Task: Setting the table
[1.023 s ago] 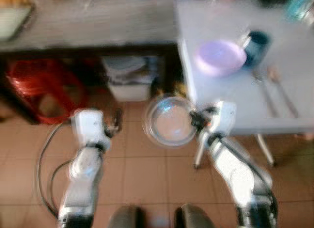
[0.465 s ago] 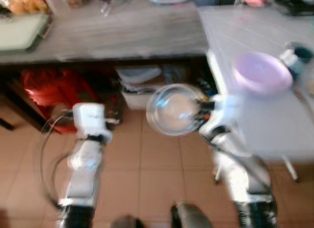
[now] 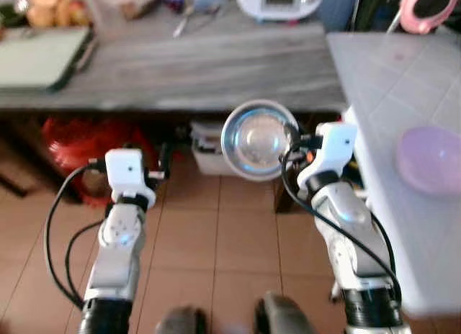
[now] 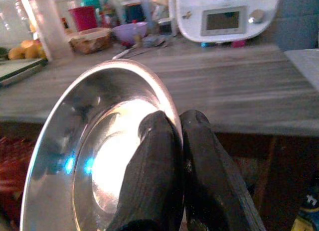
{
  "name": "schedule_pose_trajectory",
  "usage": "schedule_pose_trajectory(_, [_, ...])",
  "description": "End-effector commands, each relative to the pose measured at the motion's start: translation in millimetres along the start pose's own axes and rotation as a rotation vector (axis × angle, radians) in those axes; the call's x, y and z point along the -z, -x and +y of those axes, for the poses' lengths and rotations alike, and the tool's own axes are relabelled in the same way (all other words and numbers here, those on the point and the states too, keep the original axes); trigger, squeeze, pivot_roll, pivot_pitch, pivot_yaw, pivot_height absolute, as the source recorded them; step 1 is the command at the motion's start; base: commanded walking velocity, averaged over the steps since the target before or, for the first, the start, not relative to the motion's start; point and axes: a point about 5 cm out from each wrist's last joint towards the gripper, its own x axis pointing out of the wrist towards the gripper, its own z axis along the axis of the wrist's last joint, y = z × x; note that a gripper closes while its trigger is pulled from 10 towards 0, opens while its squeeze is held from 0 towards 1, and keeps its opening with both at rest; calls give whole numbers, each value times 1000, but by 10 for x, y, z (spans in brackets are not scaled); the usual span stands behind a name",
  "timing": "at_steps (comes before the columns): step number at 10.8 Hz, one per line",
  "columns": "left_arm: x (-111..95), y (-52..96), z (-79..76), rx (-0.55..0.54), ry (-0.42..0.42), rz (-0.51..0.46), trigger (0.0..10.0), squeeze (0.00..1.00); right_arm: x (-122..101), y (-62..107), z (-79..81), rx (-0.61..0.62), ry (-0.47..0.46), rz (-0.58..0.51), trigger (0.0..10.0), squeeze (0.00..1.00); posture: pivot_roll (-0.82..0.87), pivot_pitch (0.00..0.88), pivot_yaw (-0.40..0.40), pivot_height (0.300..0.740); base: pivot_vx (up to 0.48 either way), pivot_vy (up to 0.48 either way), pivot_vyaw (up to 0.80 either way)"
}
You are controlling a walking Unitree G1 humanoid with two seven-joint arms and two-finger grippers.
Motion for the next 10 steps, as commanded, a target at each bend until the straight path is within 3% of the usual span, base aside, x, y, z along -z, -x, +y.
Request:
schedule_pose_trajectory(1, [-15, -8, -18, 4, -12, -8, 10000, 0, -51, -2, -20, 1, 18, -31, 0, 0, -90, 114, 40, 740, 439, 0, 0])
schedule_pose_trajectory(7, [-51, -55, -32, 10, -21, -21, 10000, 0, -79, -32, -63, 34, -21, -55, 0, 0, -93, 117, 45, 740, 437, 0, 0])
schedule_pose_trajectory(10, [-67, -71, 0, -22, -52, -26, 10000, 0, -78, -92, -45, -3, -35, -51, 0, 0, -90, 125, 48, 740, 299, 374, 0])
